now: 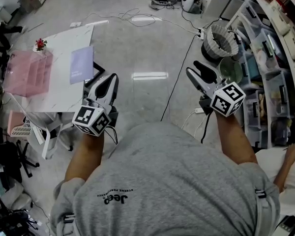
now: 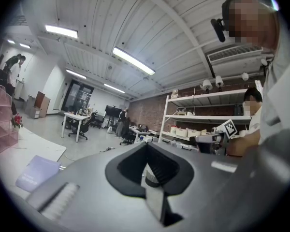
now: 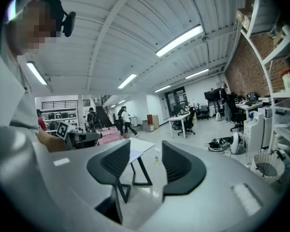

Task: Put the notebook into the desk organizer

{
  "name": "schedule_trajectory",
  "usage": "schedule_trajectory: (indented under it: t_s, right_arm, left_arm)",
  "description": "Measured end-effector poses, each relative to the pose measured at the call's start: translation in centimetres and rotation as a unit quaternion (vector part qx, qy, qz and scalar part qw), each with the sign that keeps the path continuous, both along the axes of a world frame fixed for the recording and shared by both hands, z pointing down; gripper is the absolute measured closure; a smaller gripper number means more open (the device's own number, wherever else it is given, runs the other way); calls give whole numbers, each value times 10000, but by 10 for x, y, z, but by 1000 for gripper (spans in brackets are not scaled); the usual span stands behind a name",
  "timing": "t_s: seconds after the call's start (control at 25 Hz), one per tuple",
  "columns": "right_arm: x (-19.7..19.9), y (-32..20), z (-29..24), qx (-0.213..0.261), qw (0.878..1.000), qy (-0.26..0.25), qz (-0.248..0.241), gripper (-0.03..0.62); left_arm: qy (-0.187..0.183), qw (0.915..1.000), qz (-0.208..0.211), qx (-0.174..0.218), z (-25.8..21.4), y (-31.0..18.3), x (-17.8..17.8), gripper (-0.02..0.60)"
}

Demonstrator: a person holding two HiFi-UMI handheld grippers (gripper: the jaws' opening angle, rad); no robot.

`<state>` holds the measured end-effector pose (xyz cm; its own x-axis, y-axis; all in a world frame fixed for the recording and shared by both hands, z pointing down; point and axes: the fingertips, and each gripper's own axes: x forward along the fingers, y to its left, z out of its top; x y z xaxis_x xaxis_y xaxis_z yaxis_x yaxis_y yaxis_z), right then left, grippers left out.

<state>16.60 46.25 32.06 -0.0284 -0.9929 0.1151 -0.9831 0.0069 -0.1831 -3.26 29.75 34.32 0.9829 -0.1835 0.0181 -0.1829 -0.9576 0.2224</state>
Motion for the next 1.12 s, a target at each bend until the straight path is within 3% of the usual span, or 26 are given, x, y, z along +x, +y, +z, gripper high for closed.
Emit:
schedule_trajectory:
  t_s: [0.08, 0.16, 0.72, 1.12]
  right_arm:
    - [4, -1, 0, -5, 10000, 59, -63, 325]
    - [10, -2, 0, -36, 9999, 123, -61, 277]
    - [81, 27, 12, -151, 9989, 100, -421, 269]
    - [115, -28, 32, -333, 9986, 50, -406, 269]
  left_arm:
    - [-2, 10000, -21, 15, -2, 2, 5, 555]
    - [-10, 10000, -58, 26, -3, 4, 9, 555]
    - [-41, 9986, -526, 82, -11, 43, 67, 555]
    - [-125, 9994, -326, -70, 8, -10, 113, 555]
